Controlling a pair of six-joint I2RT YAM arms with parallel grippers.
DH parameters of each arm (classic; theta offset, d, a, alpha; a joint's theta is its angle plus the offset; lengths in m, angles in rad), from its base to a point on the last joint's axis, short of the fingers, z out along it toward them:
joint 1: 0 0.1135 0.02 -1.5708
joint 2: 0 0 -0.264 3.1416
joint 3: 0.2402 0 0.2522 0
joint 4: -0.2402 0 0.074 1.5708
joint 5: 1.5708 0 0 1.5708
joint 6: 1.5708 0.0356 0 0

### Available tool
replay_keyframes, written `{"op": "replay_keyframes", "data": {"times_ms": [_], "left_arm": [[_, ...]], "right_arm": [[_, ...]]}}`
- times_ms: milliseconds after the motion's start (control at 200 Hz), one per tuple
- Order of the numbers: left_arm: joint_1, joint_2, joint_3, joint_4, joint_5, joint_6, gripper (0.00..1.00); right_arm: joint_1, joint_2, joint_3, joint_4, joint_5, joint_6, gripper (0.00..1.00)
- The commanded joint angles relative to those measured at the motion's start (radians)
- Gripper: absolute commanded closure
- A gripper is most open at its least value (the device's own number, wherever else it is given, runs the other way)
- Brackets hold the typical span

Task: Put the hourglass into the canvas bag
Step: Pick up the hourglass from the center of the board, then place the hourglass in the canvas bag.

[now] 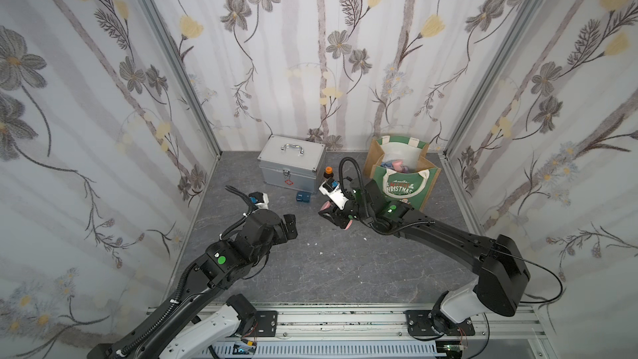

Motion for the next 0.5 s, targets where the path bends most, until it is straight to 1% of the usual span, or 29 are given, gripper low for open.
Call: {"op": "replay_keyframes", "data": {"times_ms": [0,35,55,150,245,405,495], "left_arm": [[0.001,0.037,0.029,0.093,0.037,0.035,0.0],[0.001,0.054,0.038,0.106,0.049,0.043,0.0],[0.001,0.065,0.045,0.115,0.054,0.048,0.0],[0.001,0.116,0.075,0.14,0.08,0.065,0.0],[0.001,0.162,0.094,0.174,0.105,0.08,0.0],[0.001,0.235,0.131,0.222,0.149,0.096,0.0],[0.002,0.269,0.147,0.249,0.167,0.101,0.0]], "right_arm": [[-0.066,-0.05,0.042,0.022,0.014,0.097,0.69],[-0.088,-0.051,0.059,0.013,0.03,0.107,0.69],[-0.1,-0.085,0.066,0.008,0.044,0.114,0.69],[-0.171,-0.117,0.101,-0.006,0.088,0.147,0.7],[-0.253,-0.141,0.127,-0.008,0.108,0.184,0.7],[-0.354,-0.153,0.165,-0.007,0.201,0.21,0.71],[-0.391,-0.144,0.184,-0.004,0.281,0.207,0.72]]}}
